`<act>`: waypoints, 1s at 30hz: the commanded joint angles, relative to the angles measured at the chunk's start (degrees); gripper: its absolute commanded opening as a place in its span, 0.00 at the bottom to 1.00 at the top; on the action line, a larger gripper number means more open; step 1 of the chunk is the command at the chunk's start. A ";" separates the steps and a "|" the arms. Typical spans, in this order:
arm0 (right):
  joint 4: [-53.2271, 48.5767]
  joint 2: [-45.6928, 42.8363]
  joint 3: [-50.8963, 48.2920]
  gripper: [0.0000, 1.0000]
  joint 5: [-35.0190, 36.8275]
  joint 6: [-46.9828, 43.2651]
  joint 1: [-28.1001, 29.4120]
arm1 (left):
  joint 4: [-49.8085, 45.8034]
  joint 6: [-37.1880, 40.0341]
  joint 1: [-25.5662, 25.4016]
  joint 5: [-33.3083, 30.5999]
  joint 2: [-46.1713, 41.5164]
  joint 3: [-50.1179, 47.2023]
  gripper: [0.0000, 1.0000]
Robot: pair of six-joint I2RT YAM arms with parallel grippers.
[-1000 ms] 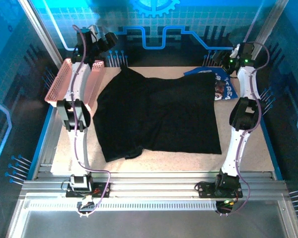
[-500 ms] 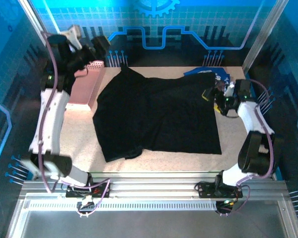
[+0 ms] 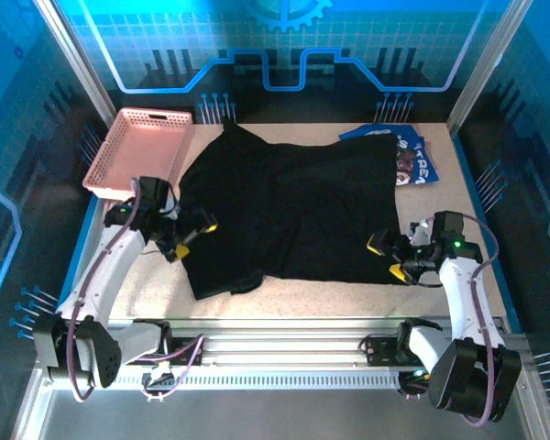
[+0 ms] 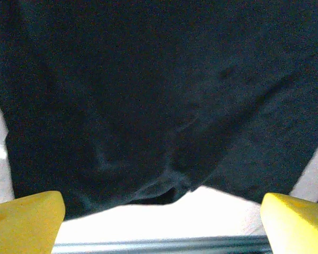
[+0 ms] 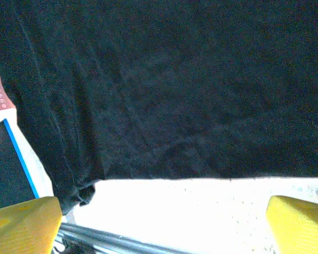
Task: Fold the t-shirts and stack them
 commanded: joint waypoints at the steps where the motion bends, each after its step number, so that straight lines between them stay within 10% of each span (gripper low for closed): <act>1: -6.11 1.14 -0.32 0.99 0.07 0.10 -0.62 | -1.78 -4.58 -1.83 -0.50 -0.61 -4.69 0.90; 17: -5.31 4.57 2.28 0.99 3.14 0.96 -1.11 | -6.23 -12.19 -8.90 -9.80 -7.12 -17.87 0.81; 30: -4.39 6.52 1.04 0.97 5.69 0.81 -4.53 | 13.90 -19.40 -9.21 -6.36 -8.86 -26.72 0.41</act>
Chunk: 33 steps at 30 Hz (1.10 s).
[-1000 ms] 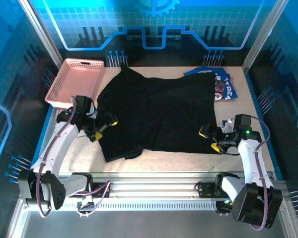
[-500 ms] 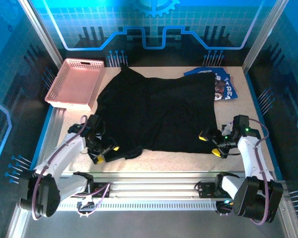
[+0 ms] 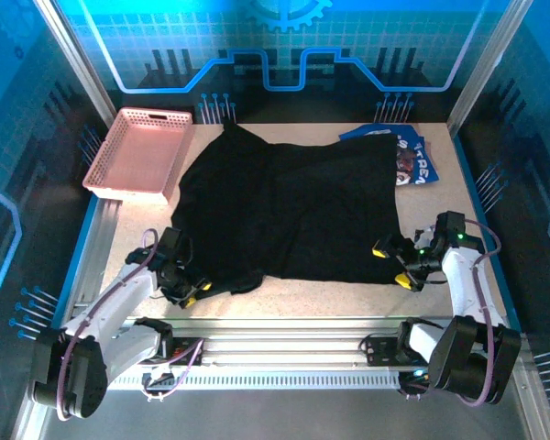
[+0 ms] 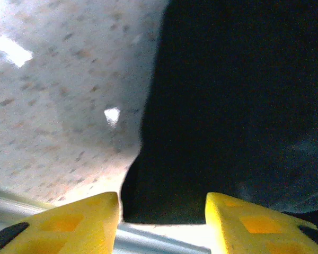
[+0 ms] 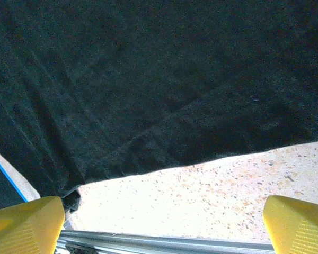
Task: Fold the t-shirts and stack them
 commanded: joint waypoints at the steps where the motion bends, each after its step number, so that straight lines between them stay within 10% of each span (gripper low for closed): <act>1: -0.09 1.01 -0.35 0.96 1.85 0.34 -1.19 | 9.90 -3.62 -0.45 2.05 0.78 -2.59 0.37; 8: 1.68 2.38 -0.44 0.95 5.23 1.65 -1.82 | 12.77 -3.27 -0.80 3.10 1.13 -2.23 0.00; 23: 5.49 8.02 -2.37 0.71 10.85 3.28 -2.02 | -8.94 -2.65 0.62 -5.09 -9.13 5.70 0.00; 33: 9.35 11.15 -3.43 0.58 10.03 3.83 0.48 | 9.85 -3.01 3.49 -1.70 2.48 5.89 0.00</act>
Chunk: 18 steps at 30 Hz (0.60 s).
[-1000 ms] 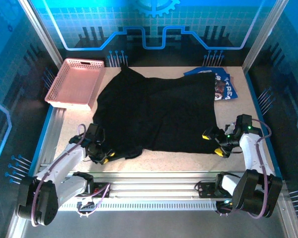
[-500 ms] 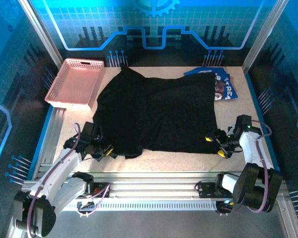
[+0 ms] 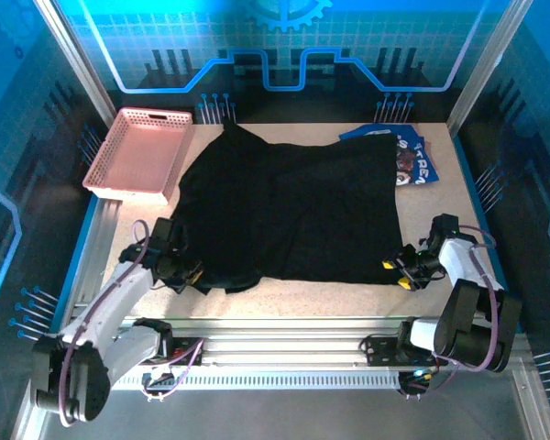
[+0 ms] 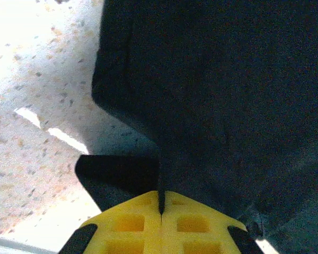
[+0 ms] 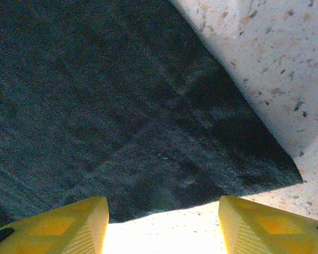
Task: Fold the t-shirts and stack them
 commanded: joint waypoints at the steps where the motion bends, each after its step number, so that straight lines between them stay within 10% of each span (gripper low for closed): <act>1: 1.44 0.90 -0.22 0.58 0.23 0.60 1.63 | 5.34 1.19 0.92 0.77 3.75 2.83 0.00; 8: 2.47 1.95 0.32 0.58 0.17 0.95 3.39 | 14.49 2.85 5.56 2.95 10.69 3.55 0.14; 13: 2.50 2.75 1.24 0.59 -0.40 0.51 3.93 | 11.09 2.08 7.64 3.07 6.81 3.50 0.77; 18: 1.86 2.22 2.46 0.59 -1.08 0.44 4.82 | -4.44 2.02 6.96 1.84 -2.84 4.03 0.84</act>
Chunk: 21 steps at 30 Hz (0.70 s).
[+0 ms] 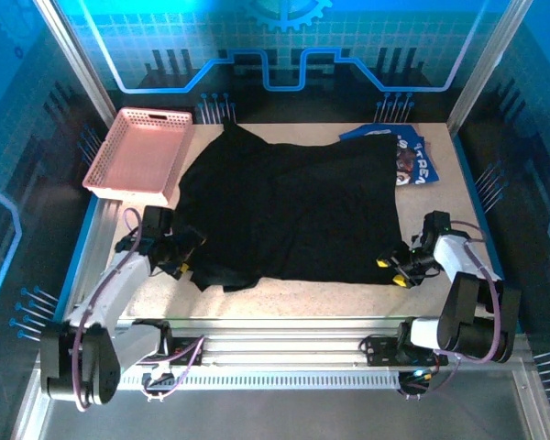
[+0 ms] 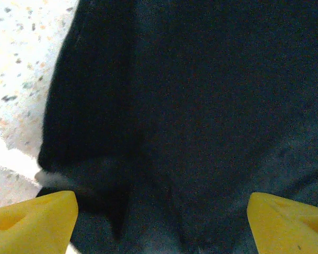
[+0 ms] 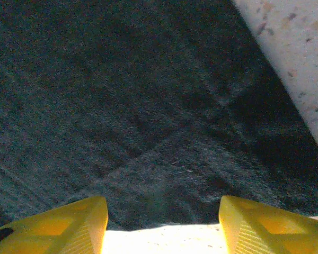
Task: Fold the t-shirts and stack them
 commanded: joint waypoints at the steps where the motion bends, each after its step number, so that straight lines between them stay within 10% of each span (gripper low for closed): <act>1: -0.79 -0.19 2.23 0.60 -0.89 0.25 1.14 | -14.31 -0.02 -1.11 -0.97 -6.11 1.43 0.83; 13: -0.35 2.32 3.70 0.60 -2.30 -0.86 1.14 | -23.93 -5.19 -11.98 -6.16 -8.93 -3.57 0.41; 21: -0.33 3.11 4.09 0.61 -2.58 -1.66 1.19 | -7.36 -8.27 -13.05 -5.55 -1.31 -8.92 0.41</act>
